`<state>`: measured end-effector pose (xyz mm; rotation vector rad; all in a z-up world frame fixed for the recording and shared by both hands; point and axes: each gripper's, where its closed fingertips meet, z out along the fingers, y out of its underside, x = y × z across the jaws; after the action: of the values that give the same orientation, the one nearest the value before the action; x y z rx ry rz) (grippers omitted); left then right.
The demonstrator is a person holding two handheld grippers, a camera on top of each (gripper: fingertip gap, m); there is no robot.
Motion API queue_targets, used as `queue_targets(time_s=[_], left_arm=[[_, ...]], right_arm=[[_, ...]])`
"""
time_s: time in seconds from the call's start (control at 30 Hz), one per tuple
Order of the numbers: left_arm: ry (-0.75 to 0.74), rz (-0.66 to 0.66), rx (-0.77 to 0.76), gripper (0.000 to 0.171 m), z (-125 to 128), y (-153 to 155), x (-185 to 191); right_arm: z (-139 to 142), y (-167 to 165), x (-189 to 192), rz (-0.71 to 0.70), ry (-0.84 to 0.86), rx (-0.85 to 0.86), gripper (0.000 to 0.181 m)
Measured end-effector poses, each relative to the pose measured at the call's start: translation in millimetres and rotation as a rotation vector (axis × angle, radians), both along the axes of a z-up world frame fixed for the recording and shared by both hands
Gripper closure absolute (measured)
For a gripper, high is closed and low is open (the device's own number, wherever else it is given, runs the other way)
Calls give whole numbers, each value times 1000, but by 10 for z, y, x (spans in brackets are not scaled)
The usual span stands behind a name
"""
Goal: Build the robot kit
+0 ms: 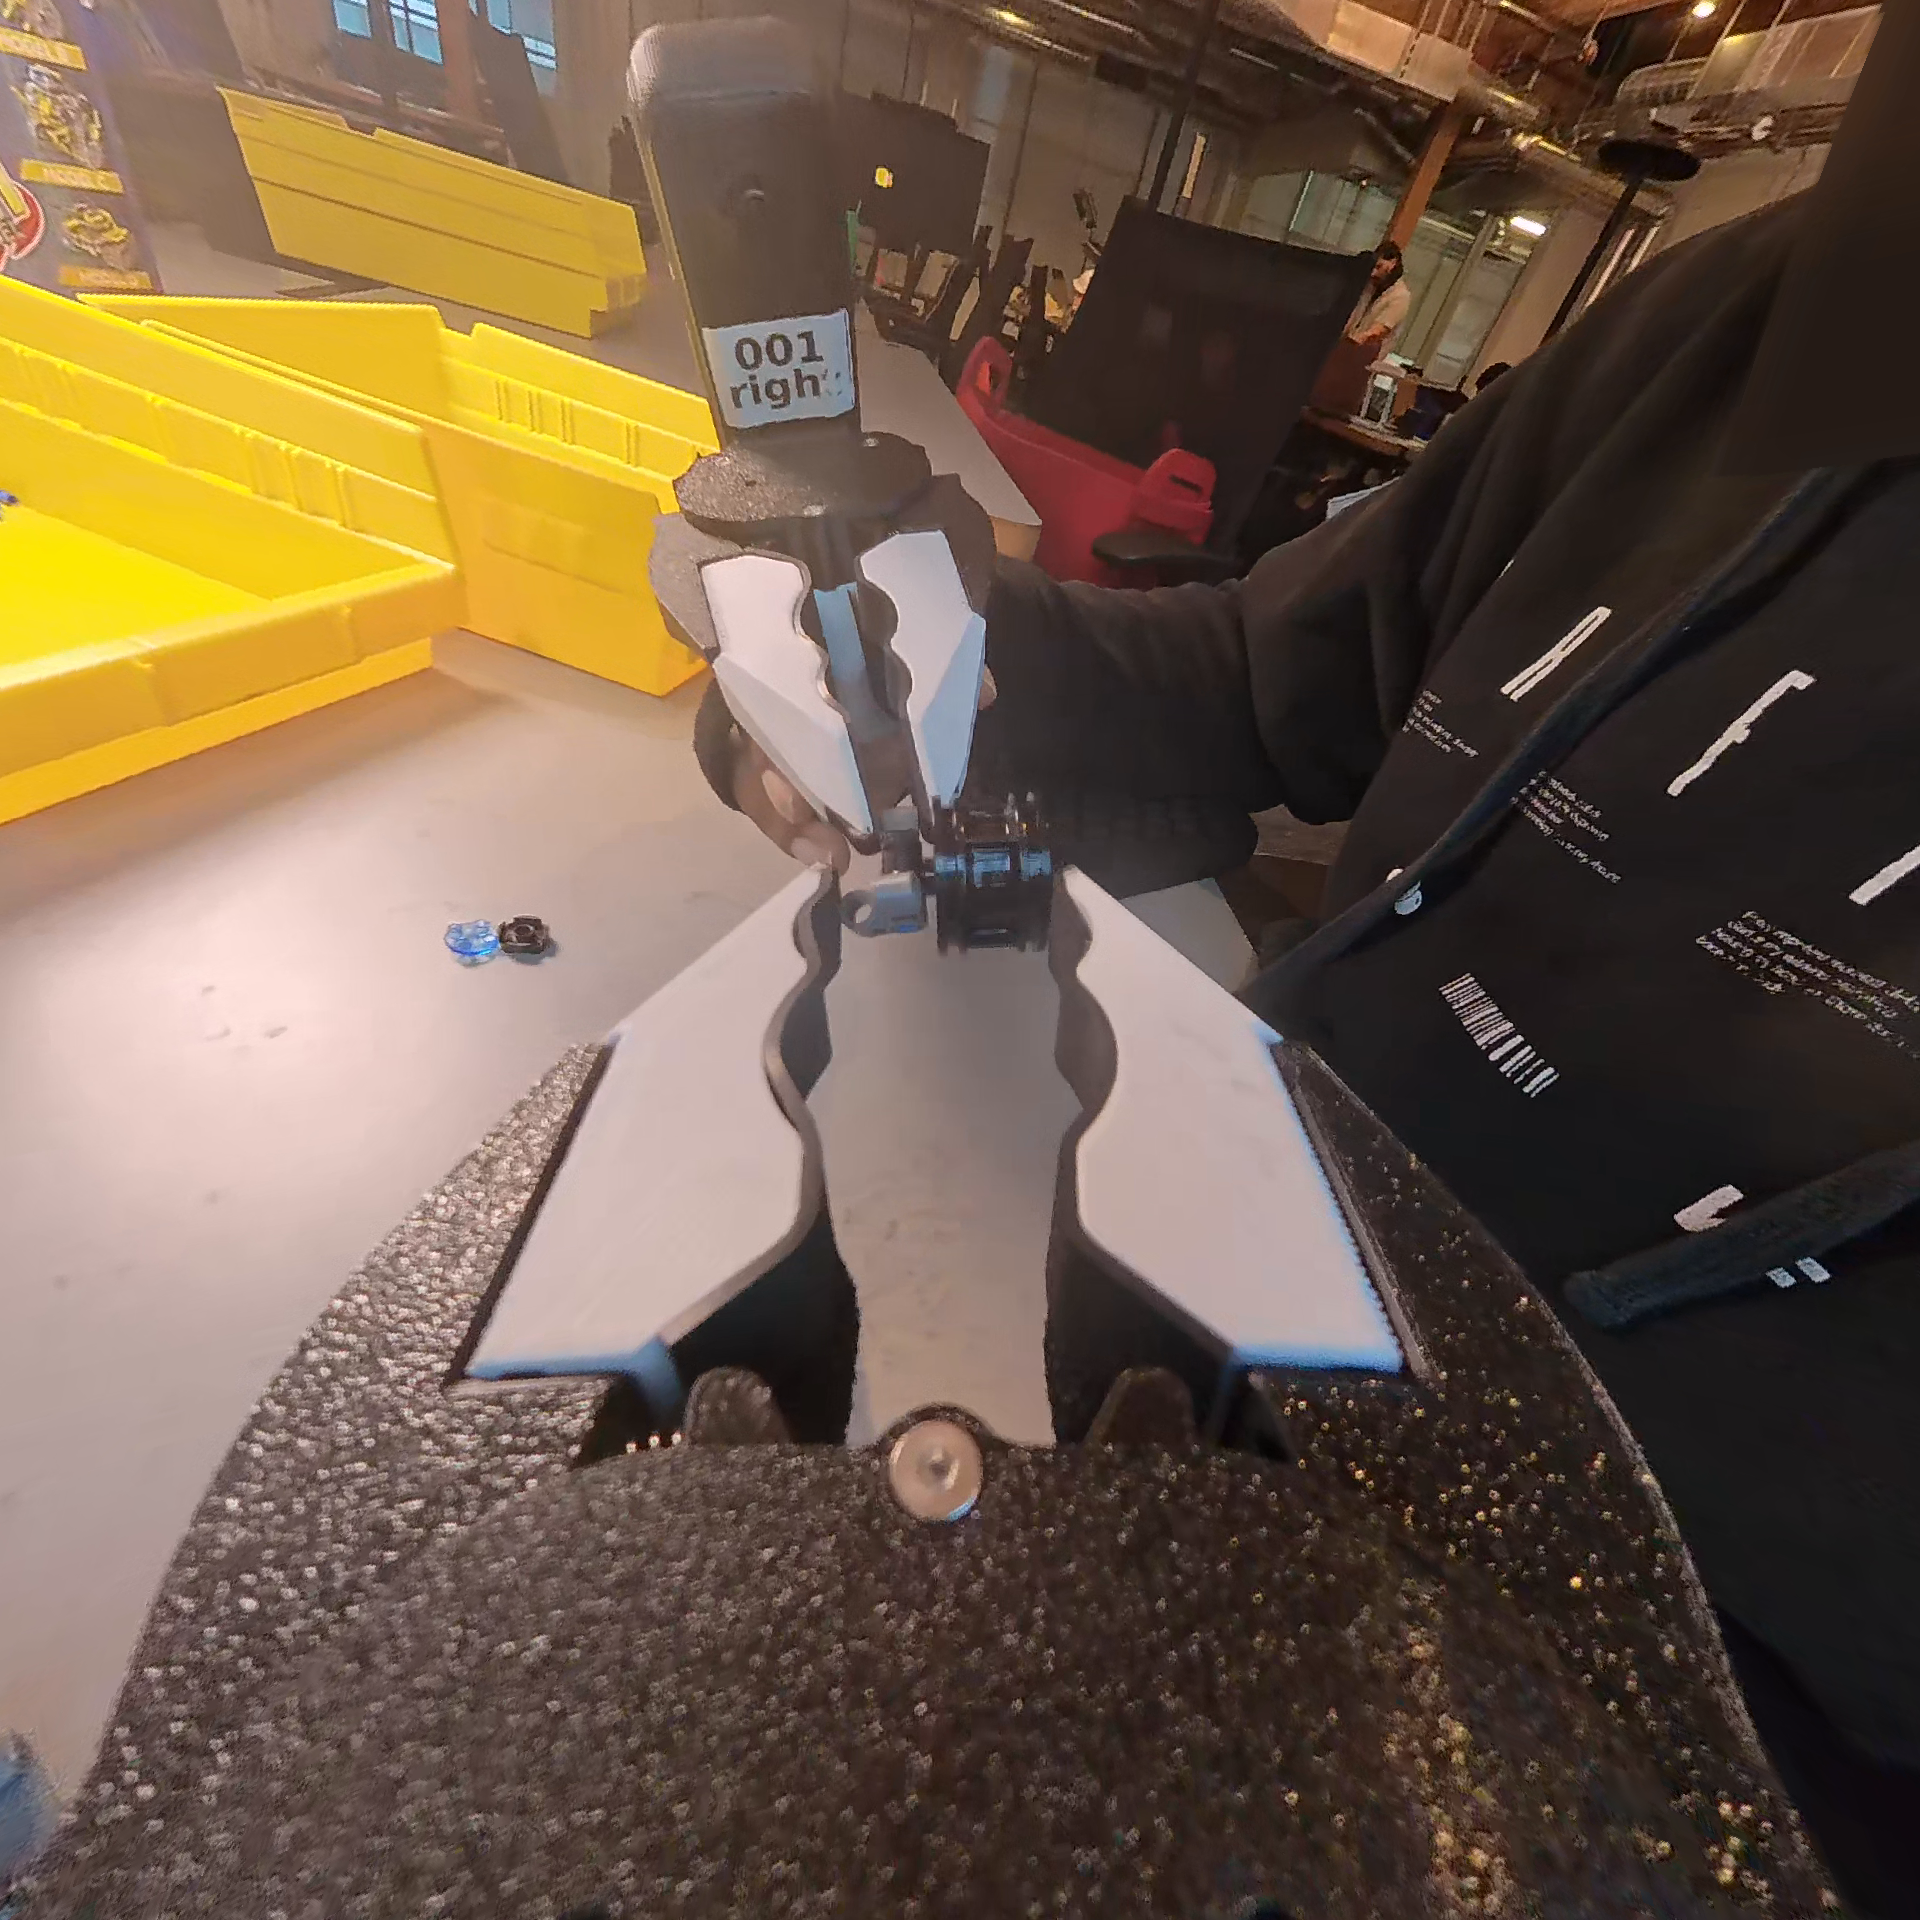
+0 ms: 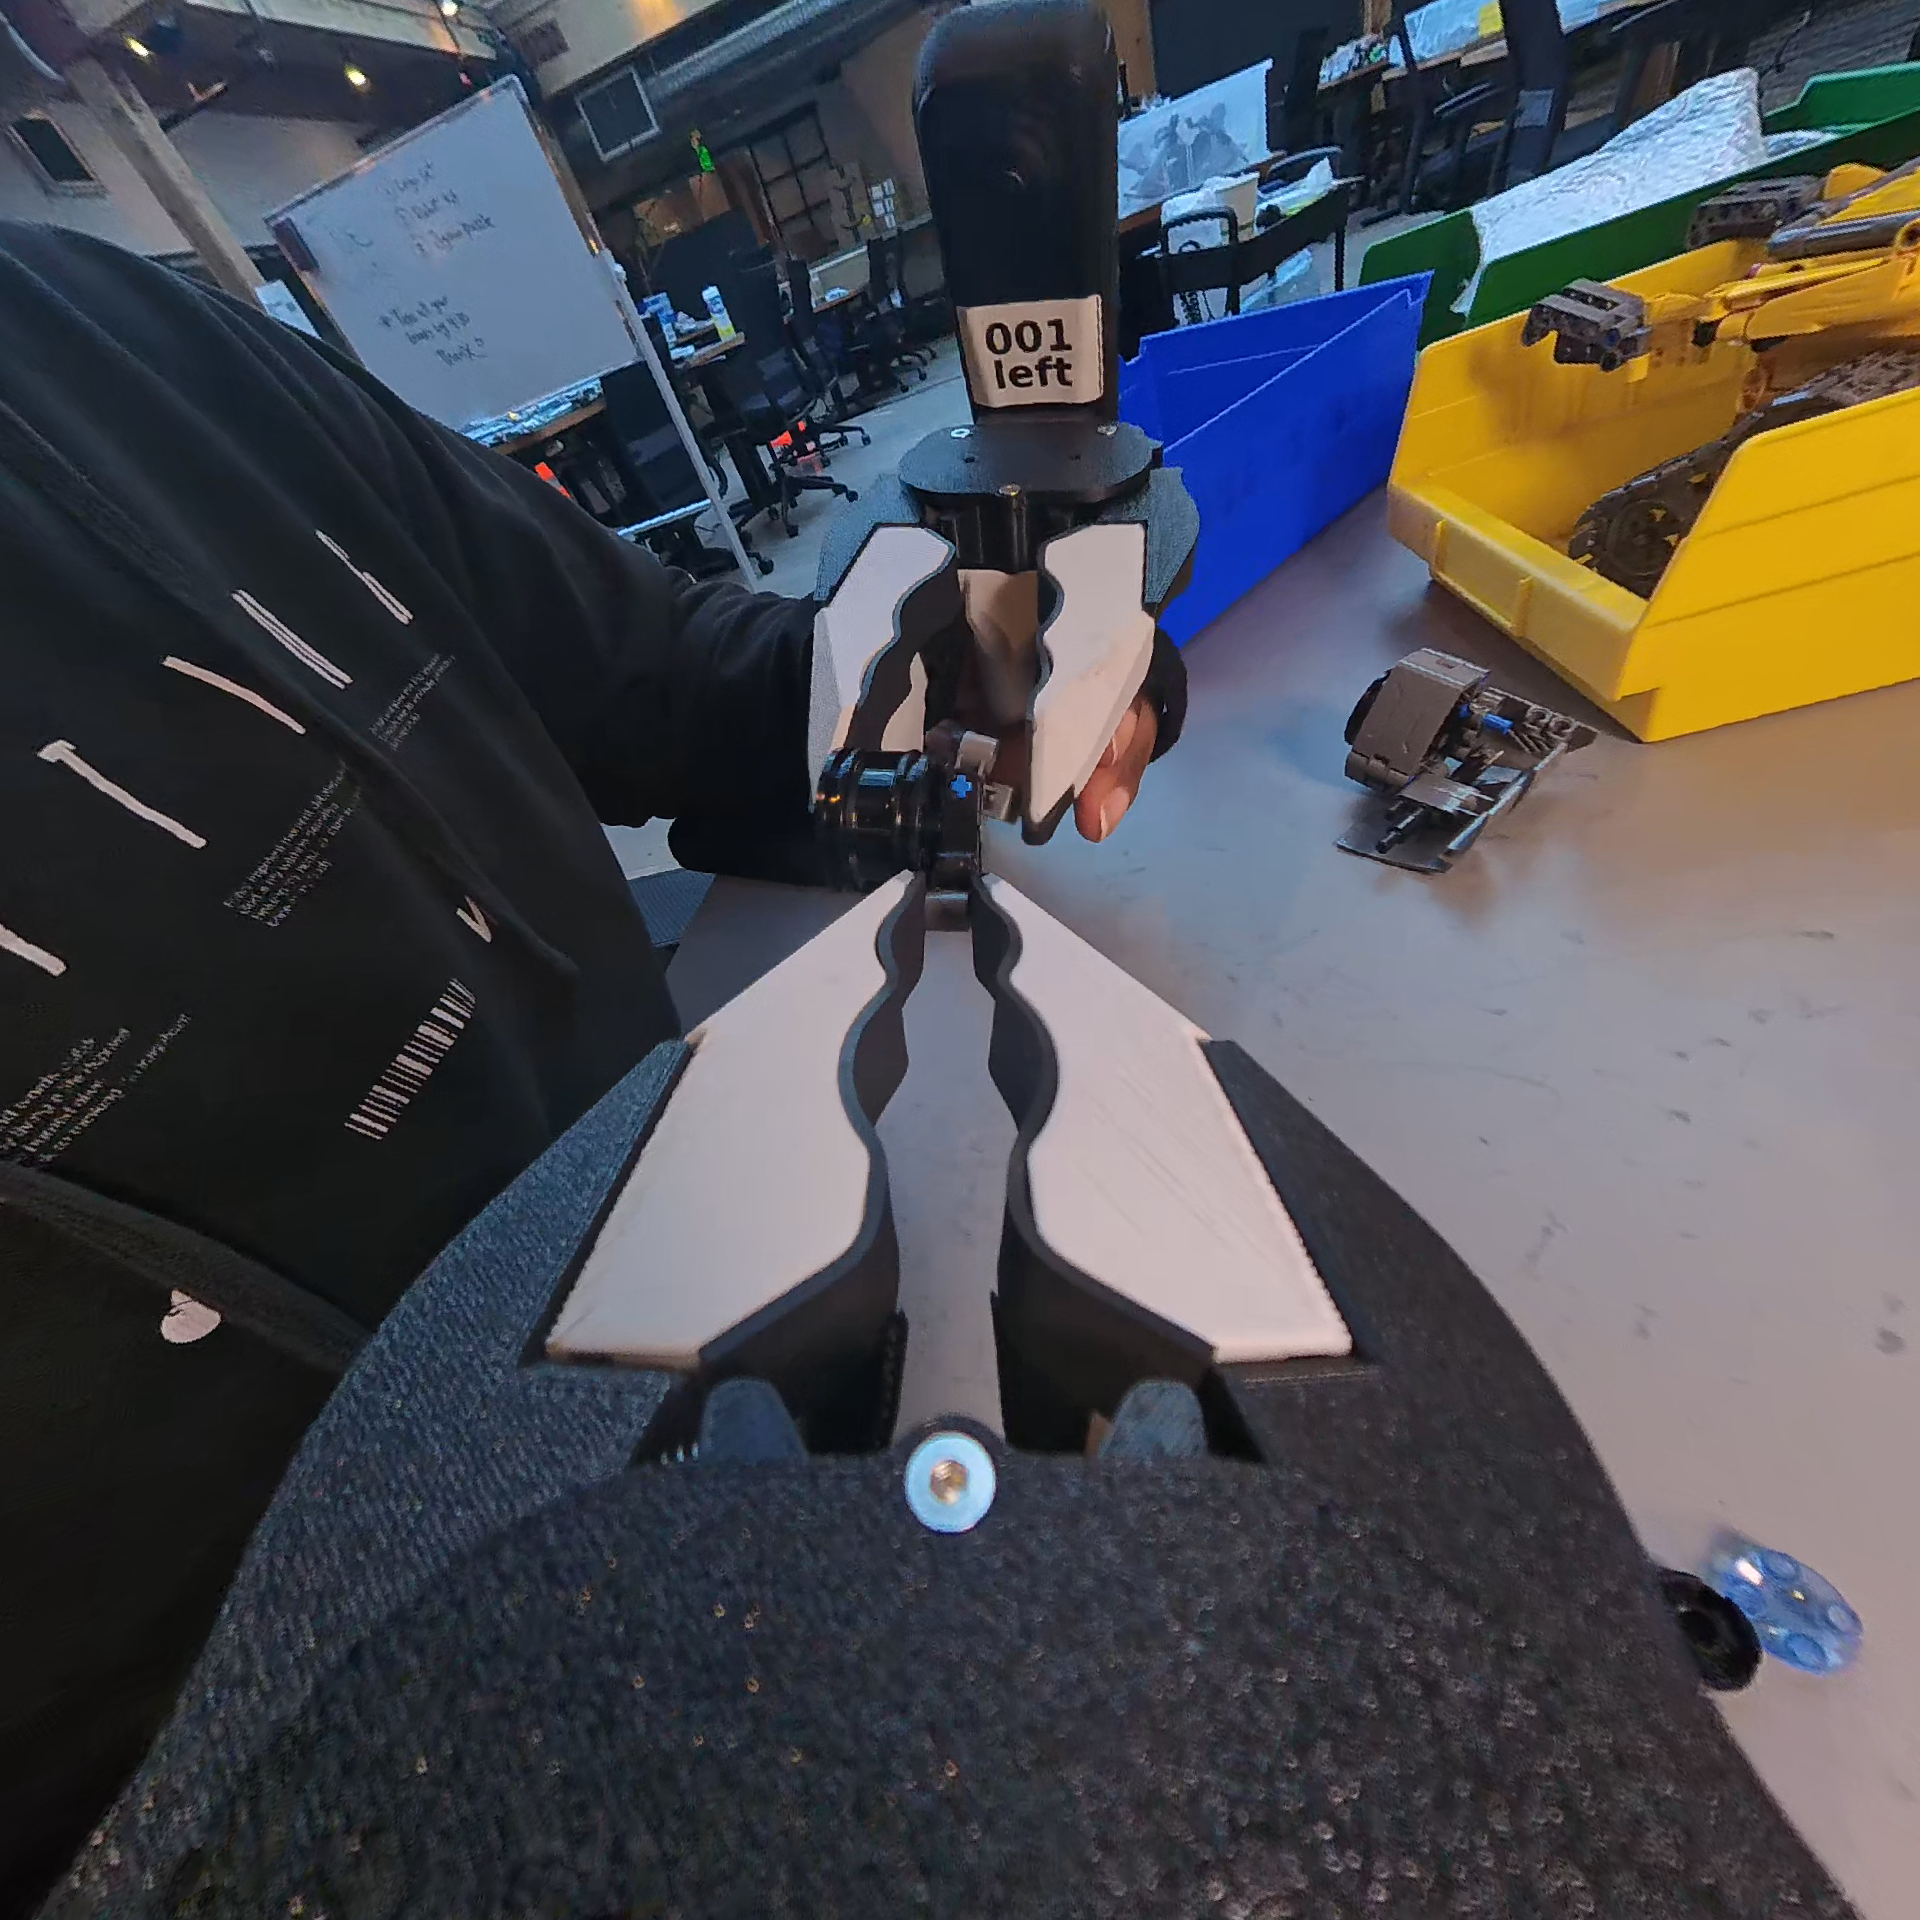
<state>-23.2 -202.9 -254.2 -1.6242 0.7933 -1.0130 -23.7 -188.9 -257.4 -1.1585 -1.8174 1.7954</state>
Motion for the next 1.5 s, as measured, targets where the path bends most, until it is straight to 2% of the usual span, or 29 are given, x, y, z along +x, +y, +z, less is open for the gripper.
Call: queue_targets(time_s=[0.47, 1.5], left_arm=[[2, 53, 39, 133, 51, 57, -58], [9, 37, 40, 133, 45, 30, -17]], right_arm=[[-4, 37, -24, -23, -5, -6, 173], [12, 15, 11, 0, 7, 3, 173]])
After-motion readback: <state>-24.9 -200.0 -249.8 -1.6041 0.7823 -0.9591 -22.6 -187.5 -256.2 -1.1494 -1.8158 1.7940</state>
